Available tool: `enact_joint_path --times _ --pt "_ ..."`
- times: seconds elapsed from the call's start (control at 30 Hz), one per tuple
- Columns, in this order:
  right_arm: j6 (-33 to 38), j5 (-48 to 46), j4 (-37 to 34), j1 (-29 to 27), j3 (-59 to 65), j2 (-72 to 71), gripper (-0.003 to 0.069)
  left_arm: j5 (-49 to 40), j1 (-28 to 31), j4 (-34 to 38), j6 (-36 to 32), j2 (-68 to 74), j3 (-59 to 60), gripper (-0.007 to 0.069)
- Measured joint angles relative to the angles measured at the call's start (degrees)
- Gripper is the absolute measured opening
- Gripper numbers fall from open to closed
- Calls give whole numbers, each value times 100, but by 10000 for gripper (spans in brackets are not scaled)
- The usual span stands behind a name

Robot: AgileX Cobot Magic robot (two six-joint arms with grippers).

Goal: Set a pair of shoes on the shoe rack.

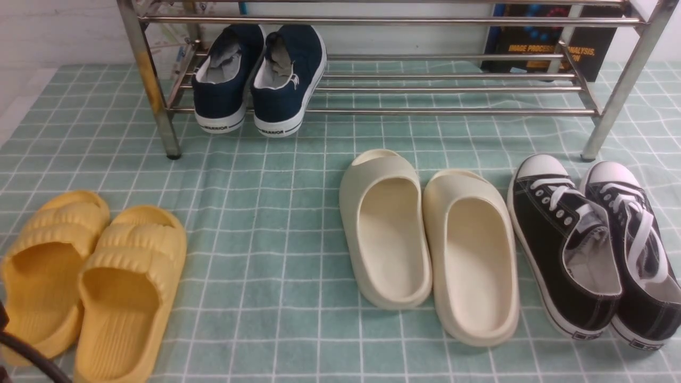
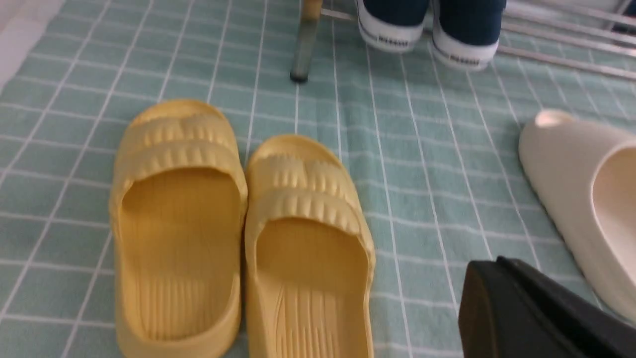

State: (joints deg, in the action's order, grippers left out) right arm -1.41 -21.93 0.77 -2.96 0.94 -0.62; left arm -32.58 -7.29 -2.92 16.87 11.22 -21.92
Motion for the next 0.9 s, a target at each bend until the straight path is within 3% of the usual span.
enact_joint_path --times 0.1,0.2,0.73,0.9 --pt "0 0 0 0 0 0 239 907 332 82 -140 -638 888 -13" --pt "0 0 0 0 0 0 239 1193 523 95 -147 -1010 1446 -13" --pt "0 0 0 0 0 0 239 1138 811 72 -20 -1181 2341 -13" --pt "0 0 0 0 0 0 239 1093 811 146 -550 -1181 2361 -13"
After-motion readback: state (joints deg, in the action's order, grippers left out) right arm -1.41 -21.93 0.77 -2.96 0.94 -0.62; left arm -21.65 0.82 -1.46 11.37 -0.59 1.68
